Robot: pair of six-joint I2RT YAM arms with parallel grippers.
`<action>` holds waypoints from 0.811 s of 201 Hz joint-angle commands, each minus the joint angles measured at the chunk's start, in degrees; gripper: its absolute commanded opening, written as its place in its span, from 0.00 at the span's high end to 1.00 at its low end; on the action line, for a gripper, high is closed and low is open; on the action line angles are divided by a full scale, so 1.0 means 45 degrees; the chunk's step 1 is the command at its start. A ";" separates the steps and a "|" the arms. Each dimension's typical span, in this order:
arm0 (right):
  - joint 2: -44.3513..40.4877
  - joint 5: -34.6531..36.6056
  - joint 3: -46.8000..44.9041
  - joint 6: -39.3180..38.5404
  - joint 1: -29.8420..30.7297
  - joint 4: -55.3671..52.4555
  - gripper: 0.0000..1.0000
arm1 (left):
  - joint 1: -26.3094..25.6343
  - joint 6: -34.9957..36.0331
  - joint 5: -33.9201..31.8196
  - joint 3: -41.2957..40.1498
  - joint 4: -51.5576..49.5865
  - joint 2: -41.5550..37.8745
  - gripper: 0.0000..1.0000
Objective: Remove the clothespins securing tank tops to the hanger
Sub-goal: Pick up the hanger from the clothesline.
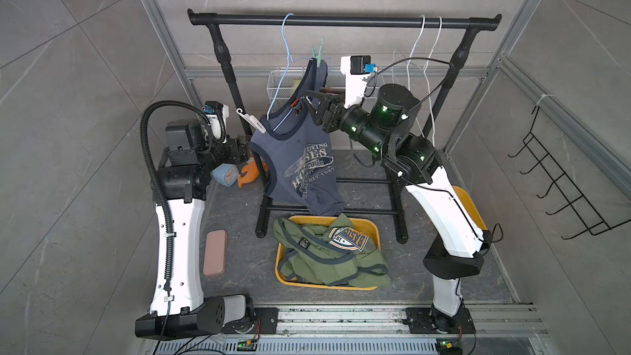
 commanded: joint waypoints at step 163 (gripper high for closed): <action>0.2729 0.1284 0.2053 0.1026 0.0129 0.0501 0.49 | -0.3627 0.2509 0.0446 -0.0953 0.0737 -0.0196 0.26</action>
